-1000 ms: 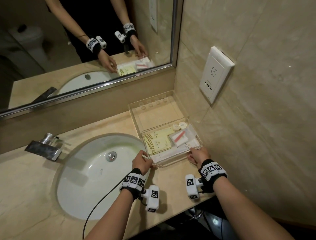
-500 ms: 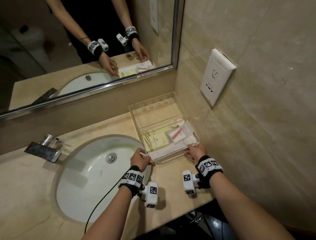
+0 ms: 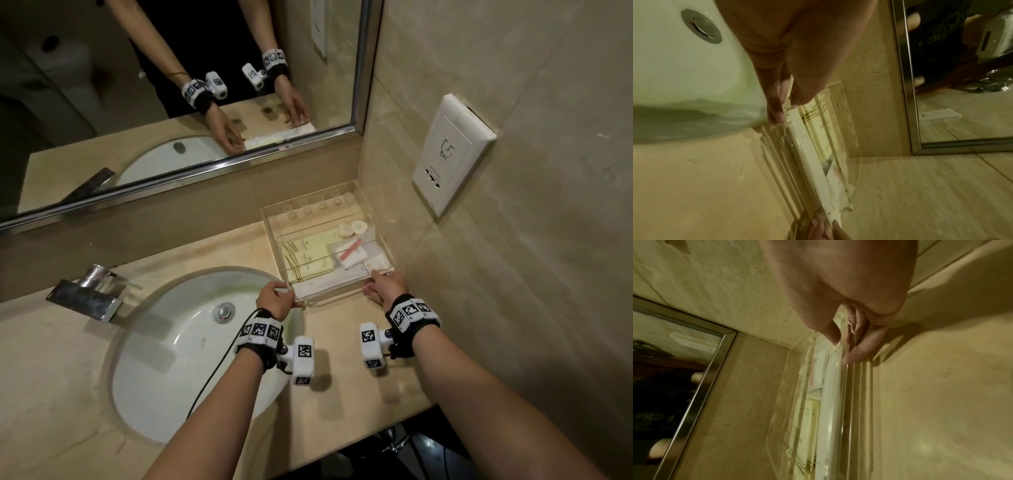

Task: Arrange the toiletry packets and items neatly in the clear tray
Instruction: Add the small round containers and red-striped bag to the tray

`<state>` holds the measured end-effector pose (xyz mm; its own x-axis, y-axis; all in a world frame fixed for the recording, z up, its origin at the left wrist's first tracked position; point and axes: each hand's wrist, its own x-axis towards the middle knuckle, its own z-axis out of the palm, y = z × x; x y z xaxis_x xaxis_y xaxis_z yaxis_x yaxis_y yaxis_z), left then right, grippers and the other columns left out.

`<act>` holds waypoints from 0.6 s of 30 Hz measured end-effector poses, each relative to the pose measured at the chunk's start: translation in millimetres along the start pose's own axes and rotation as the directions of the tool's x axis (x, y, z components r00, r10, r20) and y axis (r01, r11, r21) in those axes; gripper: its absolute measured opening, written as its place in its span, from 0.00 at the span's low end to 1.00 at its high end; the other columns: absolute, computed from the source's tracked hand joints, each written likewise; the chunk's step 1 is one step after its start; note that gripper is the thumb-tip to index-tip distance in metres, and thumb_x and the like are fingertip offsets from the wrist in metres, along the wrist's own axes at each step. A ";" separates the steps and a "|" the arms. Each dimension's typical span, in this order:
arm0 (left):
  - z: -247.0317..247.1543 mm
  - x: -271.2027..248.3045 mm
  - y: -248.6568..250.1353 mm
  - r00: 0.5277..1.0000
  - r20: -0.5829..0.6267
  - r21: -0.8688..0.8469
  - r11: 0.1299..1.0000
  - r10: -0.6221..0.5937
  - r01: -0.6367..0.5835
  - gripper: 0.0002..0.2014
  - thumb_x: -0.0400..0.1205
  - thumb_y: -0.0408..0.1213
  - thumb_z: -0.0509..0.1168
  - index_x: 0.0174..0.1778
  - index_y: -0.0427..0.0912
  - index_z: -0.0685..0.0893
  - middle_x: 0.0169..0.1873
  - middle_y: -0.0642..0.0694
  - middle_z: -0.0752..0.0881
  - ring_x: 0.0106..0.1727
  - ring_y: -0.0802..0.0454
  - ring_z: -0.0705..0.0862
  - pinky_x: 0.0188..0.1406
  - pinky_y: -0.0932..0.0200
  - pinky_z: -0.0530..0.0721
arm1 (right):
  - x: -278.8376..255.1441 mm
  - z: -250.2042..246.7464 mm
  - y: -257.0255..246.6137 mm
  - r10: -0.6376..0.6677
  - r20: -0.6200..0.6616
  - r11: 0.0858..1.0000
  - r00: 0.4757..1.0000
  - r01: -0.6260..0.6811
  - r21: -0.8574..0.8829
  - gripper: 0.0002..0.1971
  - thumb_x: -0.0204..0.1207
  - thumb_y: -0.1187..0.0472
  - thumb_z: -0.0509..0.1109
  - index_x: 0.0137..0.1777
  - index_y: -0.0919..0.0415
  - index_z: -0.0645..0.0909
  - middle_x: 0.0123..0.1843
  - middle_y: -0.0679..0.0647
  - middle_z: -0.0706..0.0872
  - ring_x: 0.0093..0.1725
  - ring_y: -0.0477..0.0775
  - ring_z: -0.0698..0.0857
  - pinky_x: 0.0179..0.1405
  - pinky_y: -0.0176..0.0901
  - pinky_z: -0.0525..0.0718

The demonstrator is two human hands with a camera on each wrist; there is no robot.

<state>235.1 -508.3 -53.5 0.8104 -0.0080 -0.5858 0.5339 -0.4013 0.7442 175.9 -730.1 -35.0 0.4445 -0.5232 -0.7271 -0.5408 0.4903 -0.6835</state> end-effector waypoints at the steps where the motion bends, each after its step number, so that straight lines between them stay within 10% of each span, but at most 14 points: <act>1: 1.0 2.2 1.8 1.000 -0.002 -0.054 0.998 -0.014 0.013 0.10 0.79 0.31 0.67 0.56 0.37 0.79 0.37 0.37 0.89 0.41 0.42 0.92 0.57 0.44 0.87 | 4.7 1.8 -2.0 -0.003 -0.003 1.000 1.000 0.003 -0.013 0.04 0.82 0.70 0.66 0.46 0.70 0.80 0.47 0.66 0.88 0.40 0.58 0.88 0.27 0.36 0.89; 6: 7.5 -1.6 9.4 0.994 -0.031 -0.372 0.924 -0.102 0.083 0.04 0.81 0.24 0.61 0.45 0.28 0.81 0.33 0.33 0.86 0.25 0.52 0.89 0.36 0.61 0.90 | 12.7 9.8 -9.1 -0.007 0.123 0.998 0.992 0.015 -0.064 0.18 0.81 0.69 0.65 0.68 0.79 0.76 0.71 0.74 0.79 0.70 0.68 0.81 0.72 0.56 0.80; 8: 9.7 -3.6 7.6 0.982 0.037 -0.492 0.851 -0.187 0.180 0.08 0.82 0.25 0.60 0.40 0.25 0.80 0.33 0.31 0.88 0.33 0.45 0.91 0.42 0.56 0.91 | 20.7 7.7 -1.9 0.001 0.079 0.994 0.997 0.007 -0.109 0.21 0.77 0.66 0.70 0.68 0.75 0.77 0.67 0.70 0.83 0.67 0.66 0.84 0.71 0.55 0.81; 11: 6.7 -12.2 11.0 0.948 0.158 -0.662 0.682 -0.276 0.309 0.11 0.84 0.23 0.53 0.57 0.17 0.71 0.52 0.23 0.84 0.53 0.29 0.86 0.47 0.48 0.91 | 24.6 4.4 5.6 0.039 -0.004 0.997 0.999 -0.039 -0.062 0.27 0.67 0.61 0.76 0.65 0.73 0.78 0.52 0.59 0.89 0.54 0.60 0.90 0.65 0.54 0.85; 18: 2.5 -12.7 18.8 0.947 0.172 -0.824 0.487 -0.273 0.290 0.17 0.82 0.19 0.49 0.67 0.17 0.65 0.61 0.21 0.81 0.63 0.27 0.82 0.63 0.43 0.83 | 5.5 14.2 -11.8 0.092 0.005 0.985 0.996 -0.092 0.146 0.19 0.78 0.72 0.66 0.68 0.76 0.74 0.41 0.56 0.87 0.56 0.55 0.91 0.64 0.45 0.86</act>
<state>234.1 -518.1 -32.9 0.5800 -0.0558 -0.8127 0.6937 0.5569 0.4568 194.9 -728.9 -31.9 0.3966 -0.4719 -0.7874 -0.4696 0.6327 -0.6158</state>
